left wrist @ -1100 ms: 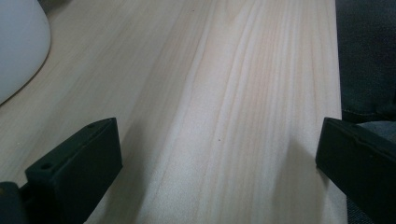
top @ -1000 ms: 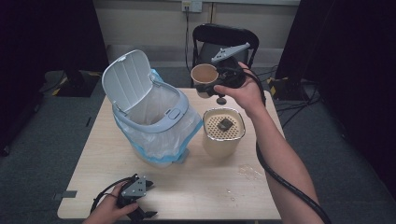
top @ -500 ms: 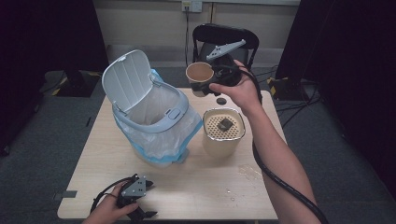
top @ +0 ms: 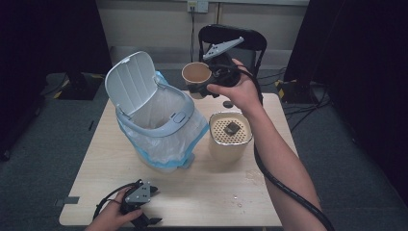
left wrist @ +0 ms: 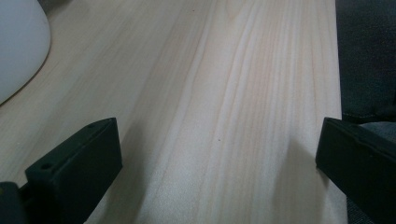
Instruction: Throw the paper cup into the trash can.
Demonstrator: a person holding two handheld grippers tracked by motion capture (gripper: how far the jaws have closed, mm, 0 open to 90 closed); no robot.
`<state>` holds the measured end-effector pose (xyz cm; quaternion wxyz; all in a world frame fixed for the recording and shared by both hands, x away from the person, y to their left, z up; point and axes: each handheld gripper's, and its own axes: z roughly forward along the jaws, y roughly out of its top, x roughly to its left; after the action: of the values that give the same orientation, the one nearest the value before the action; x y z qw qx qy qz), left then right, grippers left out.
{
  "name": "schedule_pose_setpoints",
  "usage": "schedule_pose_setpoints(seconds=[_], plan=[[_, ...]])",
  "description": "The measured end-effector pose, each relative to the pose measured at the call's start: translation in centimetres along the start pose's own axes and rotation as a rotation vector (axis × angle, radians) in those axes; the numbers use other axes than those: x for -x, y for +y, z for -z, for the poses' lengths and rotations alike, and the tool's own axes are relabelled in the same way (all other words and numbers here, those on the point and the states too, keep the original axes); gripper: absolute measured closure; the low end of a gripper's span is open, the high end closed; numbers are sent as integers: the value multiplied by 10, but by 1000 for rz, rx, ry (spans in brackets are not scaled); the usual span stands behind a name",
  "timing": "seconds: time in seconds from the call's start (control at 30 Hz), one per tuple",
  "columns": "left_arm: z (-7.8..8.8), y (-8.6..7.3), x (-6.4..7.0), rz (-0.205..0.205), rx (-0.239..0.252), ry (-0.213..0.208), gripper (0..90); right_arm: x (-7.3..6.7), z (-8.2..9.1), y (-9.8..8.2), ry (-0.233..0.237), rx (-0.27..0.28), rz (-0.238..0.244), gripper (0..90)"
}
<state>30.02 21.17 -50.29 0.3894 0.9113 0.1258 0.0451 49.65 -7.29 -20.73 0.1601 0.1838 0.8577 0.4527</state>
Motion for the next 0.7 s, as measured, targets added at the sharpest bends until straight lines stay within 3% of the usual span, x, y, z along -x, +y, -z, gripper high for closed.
schedule_pose_setpoints(seconds=[0.7], plan=[[0,0,0,1,1,0,0,-19,-10,29,48,26,22,279]])
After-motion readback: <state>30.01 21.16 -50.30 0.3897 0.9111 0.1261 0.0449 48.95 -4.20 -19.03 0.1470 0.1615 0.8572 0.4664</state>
